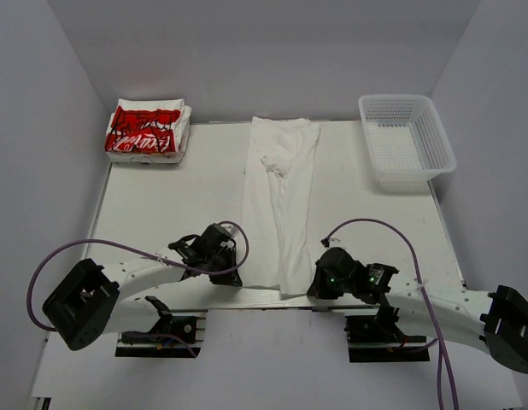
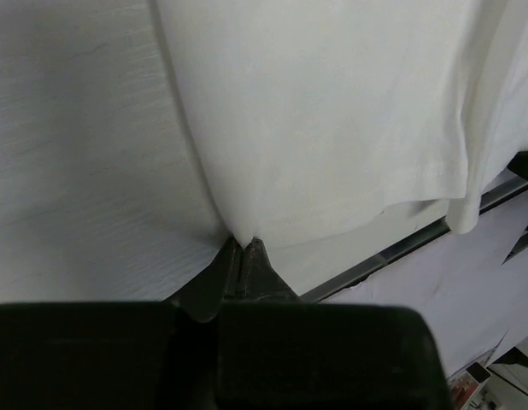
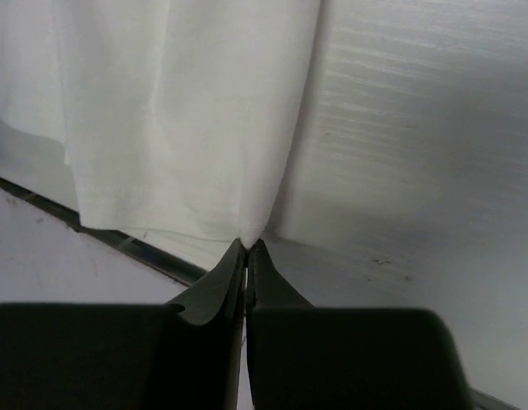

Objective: Fold and stack the t-shirts
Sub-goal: Grab the bottom of the folded rectangular tshirt with both arms, then fold the folded rectangular tshirt in 1/3 of the way

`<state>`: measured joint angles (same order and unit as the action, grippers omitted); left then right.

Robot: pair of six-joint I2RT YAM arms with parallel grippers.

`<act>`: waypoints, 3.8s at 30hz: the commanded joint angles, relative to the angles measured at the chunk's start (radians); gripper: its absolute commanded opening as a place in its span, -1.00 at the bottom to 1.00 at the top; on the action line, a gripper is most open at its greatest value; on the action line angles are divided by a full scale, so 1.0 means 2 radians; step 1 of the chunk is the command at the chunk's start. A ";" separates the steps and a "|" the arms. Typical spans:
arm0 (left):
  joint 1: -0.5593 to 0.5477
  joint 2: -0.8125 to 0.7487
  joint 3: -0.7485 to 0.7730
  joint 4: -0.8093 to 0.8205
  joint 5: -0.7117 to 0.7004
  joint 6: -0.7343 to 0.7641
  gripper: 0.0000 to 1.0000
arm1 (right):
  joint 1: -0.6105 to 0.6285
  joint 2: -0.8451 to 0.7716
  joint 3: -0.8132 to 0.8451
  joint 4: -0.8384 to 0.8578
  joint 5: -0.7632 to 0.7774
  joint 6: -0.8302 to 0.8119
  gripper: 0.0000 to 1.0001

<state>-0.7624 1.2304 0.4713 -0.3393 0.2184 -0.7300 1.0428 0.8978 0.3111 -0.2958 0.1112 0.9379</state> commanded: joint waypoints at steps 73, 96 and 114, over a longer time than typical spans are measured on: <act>0.107 0.316 0.505 0.022 -0.276 0.140 1.00 | -0.264 0.405 0.467 0.065 0.030 -0.300 0.81; 0.097 0.246 0.245 0.160 -0.092 0.084 1.00 | -0.262 0.338 0.250 0.283 -0.286 -0.206 0.81; 0.097 0.226 0.224 0.102 -0.132 0.080 1.00 | -0.281 0.367 0.156 0.307 -0.214 -0.233 0.81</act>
<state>-0.5652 1.7351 0.9375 -0.0322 -0.0010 -0.5701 0.4808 1.6672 0.6243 0.5087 -0.4458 0.5774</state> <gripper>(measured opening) 0.997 0.901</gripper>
